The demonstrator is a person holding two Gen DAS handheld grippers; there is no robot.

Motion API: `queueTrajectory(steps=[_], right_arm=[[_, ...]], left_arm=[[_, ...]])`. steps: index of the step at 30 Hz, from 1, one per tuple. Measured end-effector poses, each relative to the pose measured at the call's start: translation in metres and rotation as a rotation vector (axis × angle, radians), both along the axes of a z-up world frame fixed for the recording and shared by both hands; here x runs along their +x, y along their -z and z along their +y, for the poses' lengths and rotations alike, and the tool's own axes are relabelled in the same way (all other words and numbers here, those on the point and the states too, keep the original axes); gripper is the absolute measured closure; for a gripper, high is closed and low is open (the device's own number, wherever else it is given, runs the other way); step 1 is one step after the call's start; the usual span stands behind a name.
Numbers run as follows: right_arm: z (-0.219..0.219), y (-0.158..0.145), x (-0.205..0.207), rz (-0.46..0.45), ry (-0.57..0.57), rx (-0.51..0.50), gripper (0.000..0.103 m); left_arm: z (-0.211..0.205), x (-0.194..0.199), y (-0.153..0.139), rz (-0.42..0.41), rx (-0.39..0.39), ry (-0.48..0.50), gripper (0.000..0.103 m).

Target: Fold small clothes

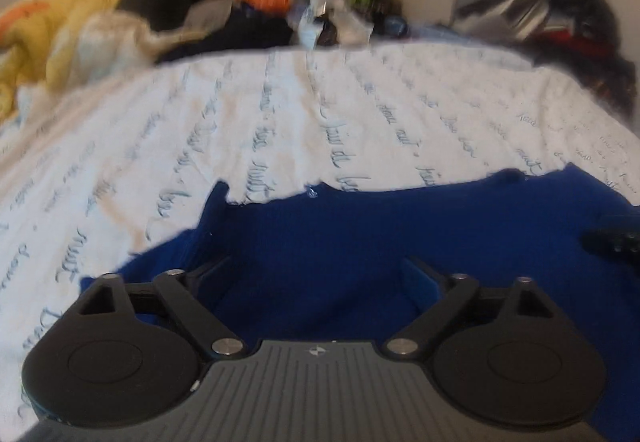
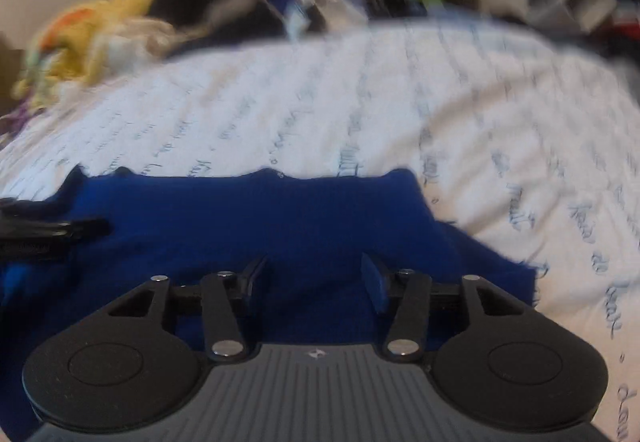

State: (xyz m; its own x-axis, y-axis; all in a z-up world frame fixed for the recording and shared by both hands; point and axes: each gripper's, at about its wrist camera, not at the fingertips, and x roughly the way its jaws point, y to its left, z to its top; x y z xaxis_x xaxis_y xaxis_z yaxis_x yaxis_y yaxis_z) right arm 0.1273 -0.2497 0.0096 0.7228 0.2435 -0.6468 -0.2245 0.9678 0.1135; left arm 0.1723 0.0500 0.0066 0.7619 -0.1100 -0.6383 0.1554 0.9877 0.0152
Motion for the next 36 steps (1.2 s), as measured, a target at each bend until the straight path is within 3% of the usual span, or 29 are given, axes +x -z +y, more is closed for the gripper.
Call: queueTrajectory(steps=[2, 3, 7, 9, 10, 13, 15, 17, 19, 22, 24, 26, 27, 29, 30, 31, 33, 36], right_arm=[[-0.020, 0.007, -0.023, -0.078, -0.033, 0.024, 0.052], [-0.026, 0.008, -0.029, -0.088, -0.007, 0.036, 0.052], [-0.020, 0.002, -0.025, -0.077, 0.004, 0.002, 0.049], [-0.016, -0.013, -0.029, -0.023, 0.053, -0.015, 0.048], [-0.014, -0.021, -0.039, -0.019, 0.074, 0.001, 0.047], [-0.008, -0.028, -0.071, -0.045, -0.007, 0.084, 0.028], [0.002, -0.008, -0.079, 0.039, -0.024, -0.011, 0.028], [0.001, 0.007, -0.105, -0.077, -0.077, -0.082, 0.027], [-0.013, 0.005, -0.118, -0.042, -0.050, -0.030, 0.027], [-0.010, -0.007, -0.128, 0.007, -0.043, -0.095, 0.027], [0.001, -0.020, -0.133, 0.021, -0.036, -0.119, 0.026], [0.013, -0.028, -0.140, -0.014, -0.090, -0.080, 0.025], [0.020, -0.026, -0.140, -0.010, -0.120, -0.078, 0.024], [0.033, -0.007, -0.138, 0.054, -0.163, -0.156, 0.019], [0.027, -0.001, -0.148, 0.003, -0.166, -0.137, 0.019], [0.018, 0.001, -0.152, 0.007, -0.170, -0.097, 0.019], [0.007, -0.003, -0.160, 0.038, -0.175, -0.100, 0.019], [-0.004, -0.015, -0.168, 0.102, -0.132, -0.059, 0.019]], left_arm=[[0.012, 0.005, 0.001, 0.013, -0.045, 0.000, 0.000], [0.009, 0.007, 0.002, 0.012, -0.032, -0.005, 0.000], [-0.002, 0.008, 0.000, 0.004, 0.029, -0.042, 0.000], [-0.005, -0.015, -0.014, -0.002, 0.054, -0.077, 0.006], [-0.006, -0.027, -0.019, -0.006, 0.029, -0.061, 0.005], [-0.011, -0.065, -0.023, 0.009, -0.047, 0.013, 0.000], [-0.013, -0.074, -0.004, 0.064, -0.037, 0.039, 0.000], [-0.011, -0.088, 0.004, -0.017, 0.005, 0.080, 0.000], [-0.007, -0.089, 0.002, -0.005, 0.011, 0.075, 0.000], [-0.011, -0.100, -0.010, 0.019, 0.037, 0.037, 0.003], [-0.018, -0.114, -0.019, 0.014, -0.001, 0.078, 0.002], [-0.031, -0.128, -0.016, 0.016, -0.003, 0.142, 0.000], [-0.036, -0.132, -0.008, 0.049, 0.015, 0.171, 0.000], [-0.034, -0.148, 0.004, 0.006, 0.041, 0.182, 0.000], [-0.024, -0.152, 0.004, 0.032, 0.005, 0.179, 0.000], [-0.016, -0.156, 0.001, 0.055, -0.009, 0.173, 0.000], [0.002, -0.166, -0.005, 0.088, -0.030, 0.115, 0.000], [0.032, -0.183, -0.013, 0.111, -0.127, 0.004, 0.000]])
